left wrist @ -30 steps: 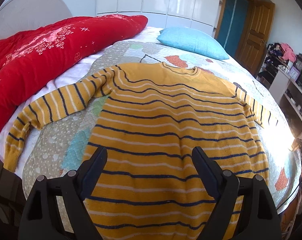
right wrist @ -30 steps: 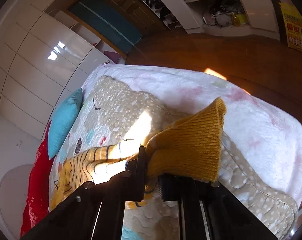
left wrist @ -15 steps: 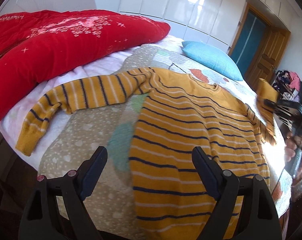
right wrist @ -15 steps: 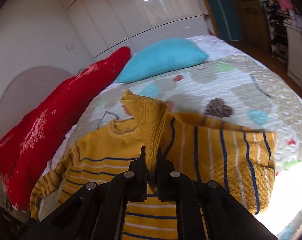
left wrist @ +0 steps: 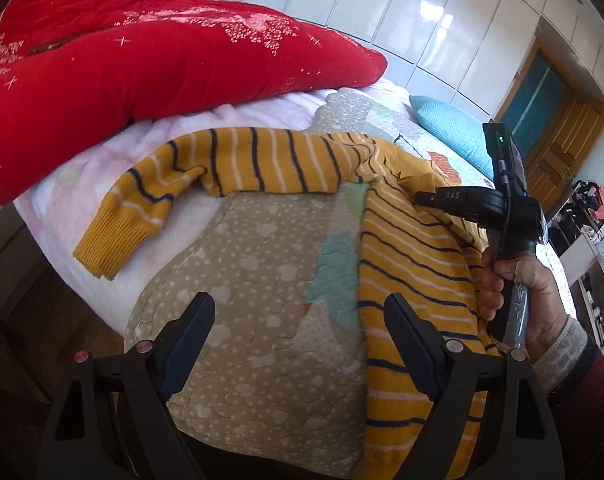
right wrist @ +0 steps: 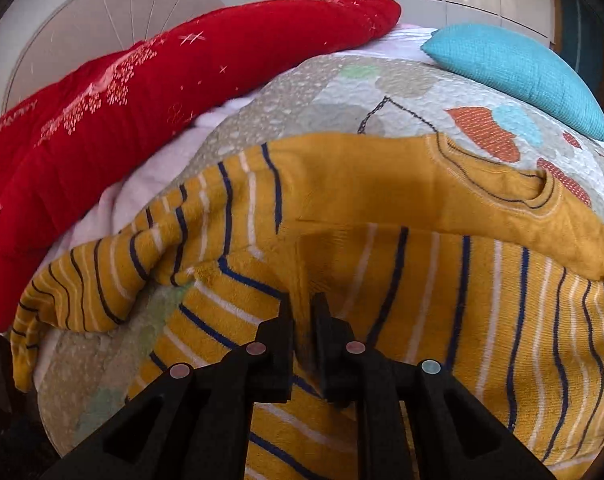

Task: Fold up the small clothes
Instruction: 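Grasp a sleeve cuff with the right tool and fold it across the body, then grasp the other sleeve cuff with the left tool and fold it across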

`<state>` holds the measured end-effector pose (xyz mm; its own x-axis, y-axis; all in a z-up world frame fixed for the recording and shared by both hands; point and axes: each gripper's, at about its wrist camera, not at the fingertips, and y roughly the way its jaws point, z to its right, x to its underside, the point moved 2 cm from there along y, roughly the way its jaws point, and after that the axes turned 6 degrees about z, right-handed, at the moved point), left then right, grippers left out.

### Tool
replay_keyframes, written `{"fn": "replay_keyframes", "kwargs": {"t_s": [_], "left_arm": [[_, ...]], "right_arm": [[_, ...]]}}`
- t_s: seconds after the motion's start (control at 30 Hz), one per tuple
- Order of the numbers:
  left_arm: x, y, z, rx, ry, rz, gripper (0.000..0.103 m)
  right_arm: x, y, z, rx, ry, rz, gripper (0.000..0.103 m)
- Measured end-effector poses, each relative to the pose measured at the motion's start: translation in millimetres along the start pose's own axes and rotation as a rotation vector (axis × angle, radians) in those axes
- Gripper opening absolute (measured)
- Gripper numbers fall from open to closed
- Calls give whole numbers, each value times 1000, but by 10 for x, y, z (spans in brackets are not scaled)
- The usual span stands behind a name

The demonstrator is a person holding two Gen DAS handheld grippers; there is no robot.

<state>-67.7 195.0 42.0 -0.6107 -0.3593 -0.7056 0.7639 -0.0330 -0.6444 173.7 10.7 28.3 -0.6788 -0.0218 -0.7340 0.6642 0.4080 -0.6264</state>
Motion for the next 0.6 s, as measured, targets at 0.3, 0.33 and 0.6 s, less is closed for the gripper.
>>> {"fn": "replay_keyframes", "kwargs": {"t_s": [0.3,0.33,0.6], "left_arm": [[2,43,50,-8,5,-13,85],[-8,50,41,-14,3,-10,85],[-215,-25,-587,-255,-93,83,85]], "right_arm": [[327,-598,69,-203,36,3,49],[401,-691,117,-195,43,8,53],[979,-1265,670,-131,152,49,57]]}}
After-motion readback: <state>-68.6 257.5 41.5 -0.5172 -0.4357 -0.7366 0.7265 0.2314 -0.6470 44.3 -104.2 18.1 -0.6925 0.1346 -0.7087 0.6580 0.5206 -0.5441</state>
